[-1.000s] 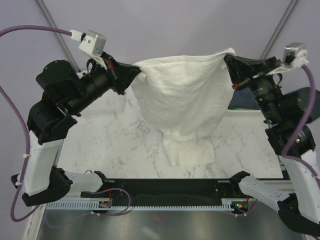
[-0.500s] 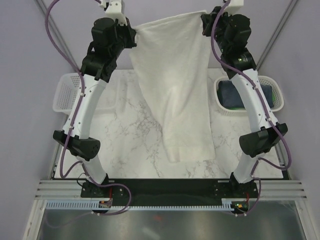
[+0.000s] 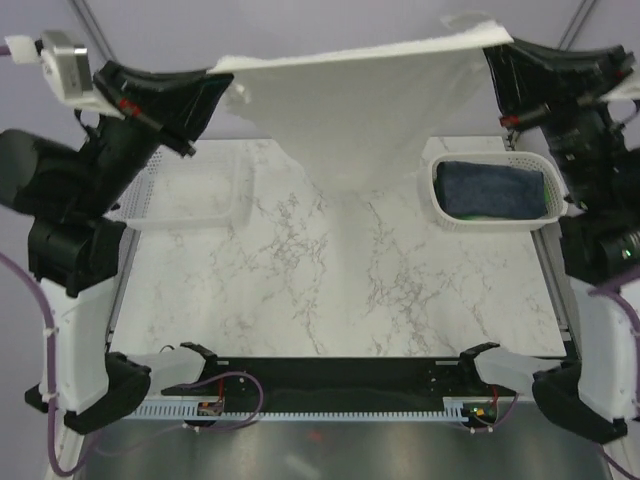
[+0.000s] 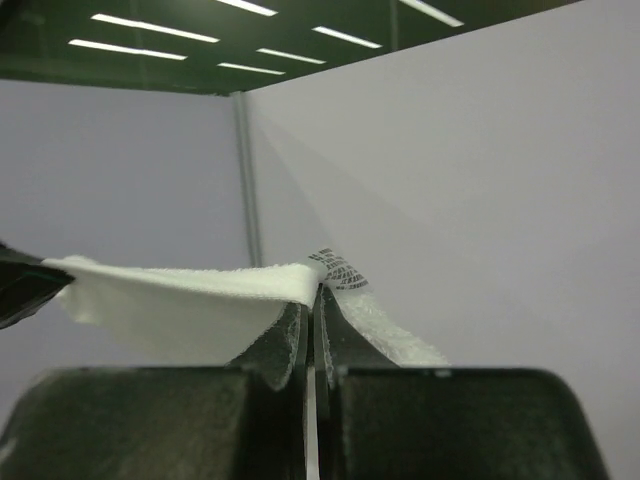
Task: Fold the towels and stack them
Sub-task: Flatten out the crumpled towel
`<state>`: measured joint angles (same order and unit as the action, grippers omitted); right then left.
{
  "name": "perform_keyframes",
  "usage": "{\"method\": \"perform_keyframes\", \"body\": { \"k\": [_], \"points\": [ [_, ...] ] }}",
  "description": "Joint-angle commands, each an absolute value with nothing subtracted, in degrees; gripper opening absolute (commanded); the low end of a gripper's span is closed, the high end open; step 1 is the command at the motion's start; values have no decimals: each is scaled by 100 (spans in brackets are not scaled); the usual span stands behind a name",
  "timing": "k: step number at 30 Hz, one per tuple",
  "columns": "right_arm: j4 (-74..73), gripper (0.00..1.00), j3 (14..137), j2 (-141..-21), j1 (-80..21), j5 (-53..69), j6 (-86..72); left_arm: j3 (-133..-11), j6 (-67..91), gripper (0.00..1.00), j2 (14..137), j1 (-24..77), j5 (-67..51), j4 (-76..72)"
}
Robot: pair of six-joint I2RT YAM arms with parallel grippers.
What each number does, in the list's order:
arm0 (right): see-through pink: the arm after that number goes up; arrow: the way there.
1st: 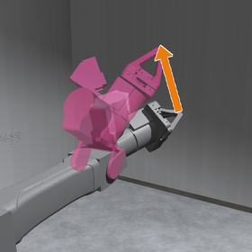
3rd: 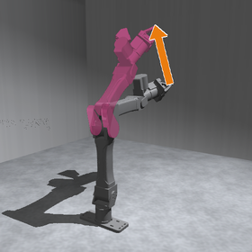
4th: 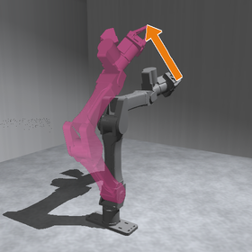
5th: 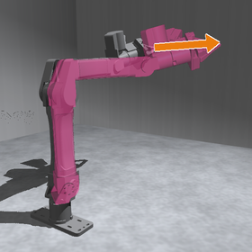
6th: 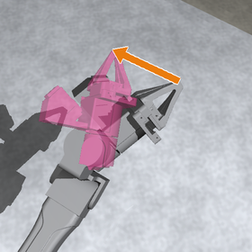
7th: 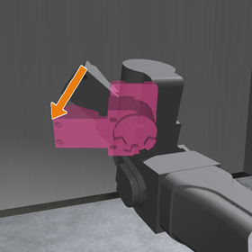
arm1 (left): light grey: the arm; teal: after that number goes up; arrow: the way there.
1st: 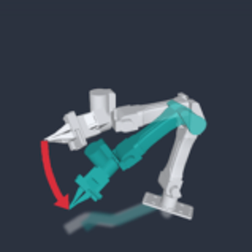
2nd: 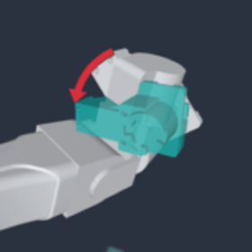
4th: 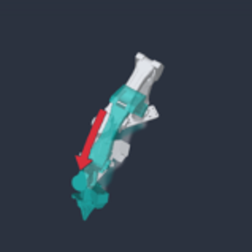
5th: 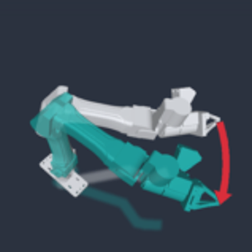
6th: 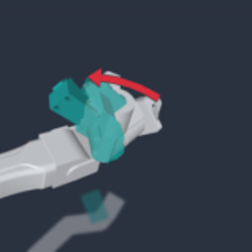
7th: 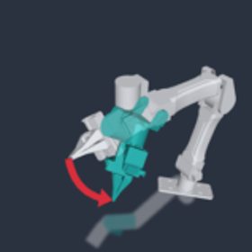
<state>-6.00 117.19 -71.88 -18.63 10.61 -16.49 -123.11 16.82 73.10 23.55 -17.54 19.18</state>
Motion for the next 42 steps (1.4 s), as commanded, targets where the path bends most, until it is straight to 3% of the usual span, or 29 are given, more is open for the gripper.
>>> {"method": "perform_keyframes", "body": {
  "k": [1,5,9,12,16,22,25,30,35,42],
  "points": [
    [-860,0,11102,-6181,-1714,1817,-1995,-11490,2065,2,6184,2206,-2899,2152],
    [-1169,0,10258,-5013,-1714,2197,-2372,-10600,2109,2,5187,2206,-3154,2451],
    [-1406,0,10387,-4772,-1714,2101,-2434,-11238,2503,2,5281,2206,-3673,2698],
    [-1363,0,10703,-4895,-1714,1873,-2461,-11862,2488,2,5633,2206,-3299,2908],
    [-1178,0,11284,-5307,-1714,1582,-2513,-12637,2277,2,6037,2215,-2401,3190],
    [-967,0,12251,-5940,-1714,1599,-2566,-13245,2154,2,6503,2206,-2223,3103],
    [-739,0,11885,-6020,-1705,1582,-2409,-13167,1864,2,6749,2206,-2066,3094],
    [-177,0,10181,-6108,-1714,968,-1733,-12385,828,2,7259,2206,-802,2910],
    [745,0,8985,-6871,-1714,808,-1609,-11796,79,2,8267,2084,-369,2489],
    [1511,0,9473,-8890,-1486,1054,-1590,-12181,228,2,9991,1258,-738,1338]
  ]
}}
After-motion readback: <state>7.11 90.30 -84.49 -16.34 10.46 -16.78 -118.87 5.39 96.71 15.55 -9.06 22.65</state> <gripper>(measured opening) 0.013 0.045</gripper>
